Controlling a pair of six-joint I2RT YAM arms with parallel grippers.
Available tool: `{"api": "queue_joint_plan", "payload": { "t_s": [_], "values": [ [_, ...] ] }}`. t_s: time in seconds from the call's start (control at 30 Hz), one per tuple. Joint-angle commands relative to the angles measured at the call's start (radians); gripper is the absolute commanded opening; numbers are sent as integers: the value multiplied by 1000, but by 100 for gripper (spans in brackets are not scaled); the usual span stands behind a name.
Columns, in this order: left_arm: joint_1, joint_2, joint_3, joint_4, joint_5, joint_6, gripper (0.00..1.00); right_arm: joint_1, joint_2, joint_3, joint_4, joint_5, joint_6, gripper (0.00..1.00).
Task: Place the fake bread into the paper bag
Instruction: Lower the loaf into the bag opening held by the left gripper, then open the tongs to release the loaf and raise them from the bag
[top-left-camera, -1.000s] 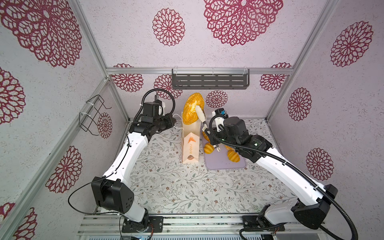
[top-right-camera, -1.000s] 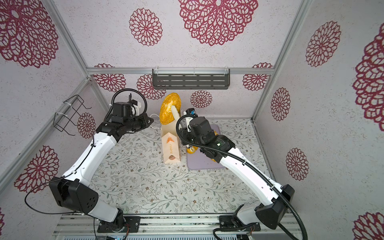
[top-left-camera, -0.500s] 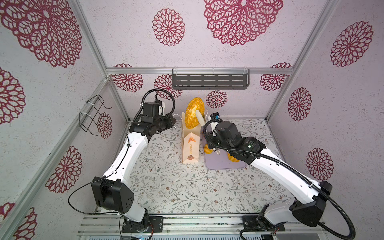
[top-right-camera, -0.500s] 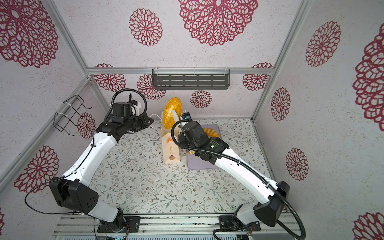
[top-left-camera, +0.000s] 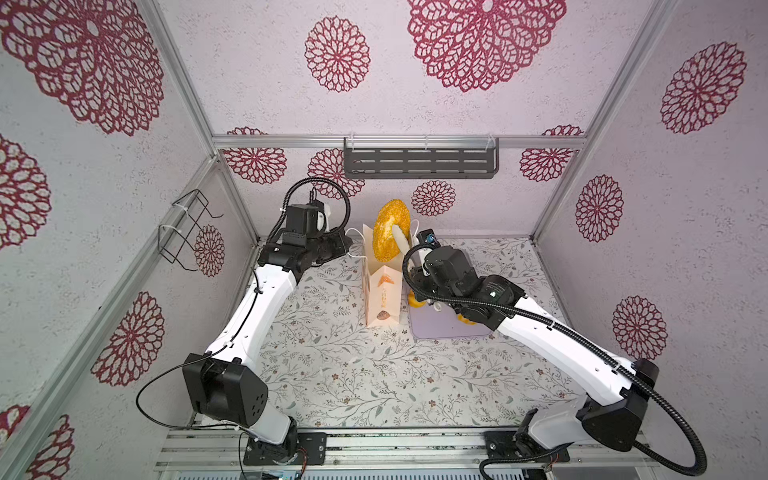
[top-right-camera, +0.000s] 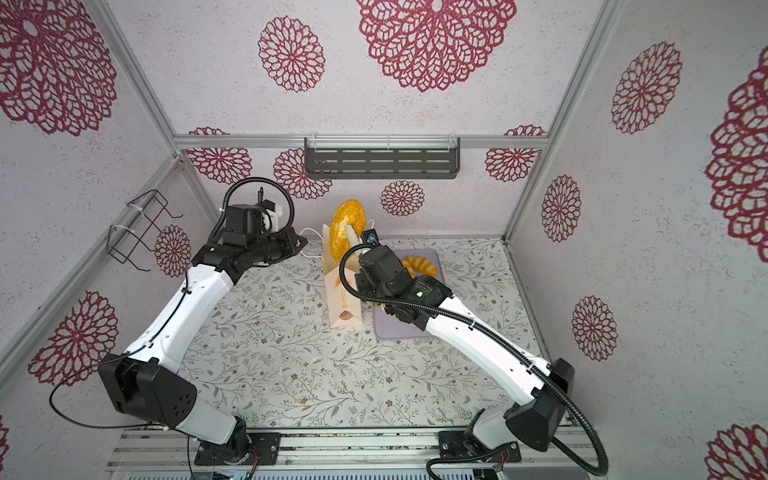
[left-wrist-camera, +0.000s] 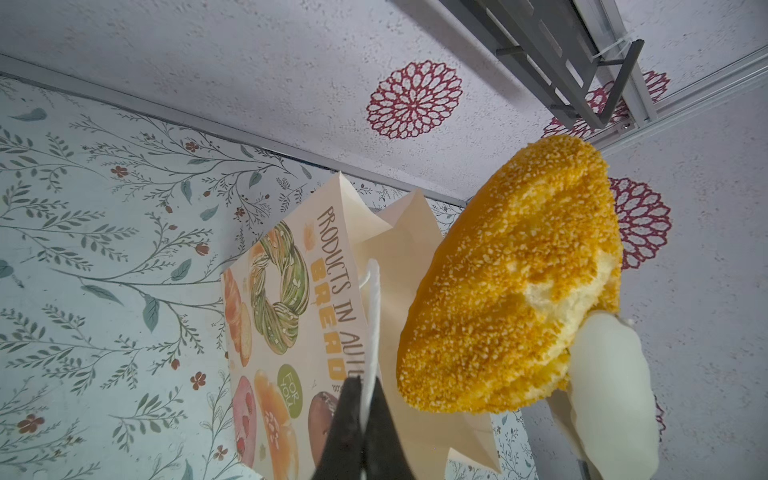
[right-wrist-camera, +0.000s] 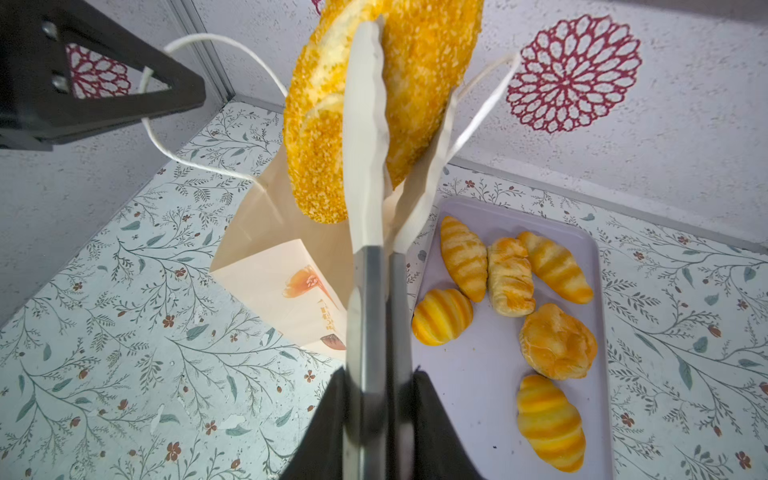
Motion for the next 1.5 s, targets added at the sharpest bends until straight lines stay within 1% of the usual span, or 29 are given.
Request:
{"api": "queue_joint_plan", "payload": {
  "t_s": [0.0, 0.33, 0.7, 0.87, 0.93, 1.0, 1.1, 1.23, 1.47],
  "values": [
    [-7, -1, 3, 2, -3, 10, 0, 11, -47, 4, 58, 46, -8, 0],
    [-7, -1, 3, 1, -5, 11, 0, 37, -40, 1, 69, 39, 4, 0],
    [-6, -1, 3, 2, -2, 10, 0, 44, -63, -40, 87, 41, 23, 0],
    [-6, -1, 2, 2, -2, 8, 0, 45, -72, -50, 99, 42, 21, 12],
    [-6, -1, 0, 4, -2, 7, 0, 44, -74, -51, 100, 42, 21, 14],
    [-6, 0, 0, 5, -3, 7, 0, 45, -75, -50, 102, 44, 23, 20],
    [-7, 1, 0, 5, 0, 7, 0, 45, -82, -54, 114, 48, 29, 33],
    [-6, 2, 0, 6, 2, 7, 0, 44, -87, -57, 127, 54, 30, 43],
    [-6, 3, -1, 5, 2, 7, 0, 45, -103, -68, 158, 44, 38, 44]
  ]
}}
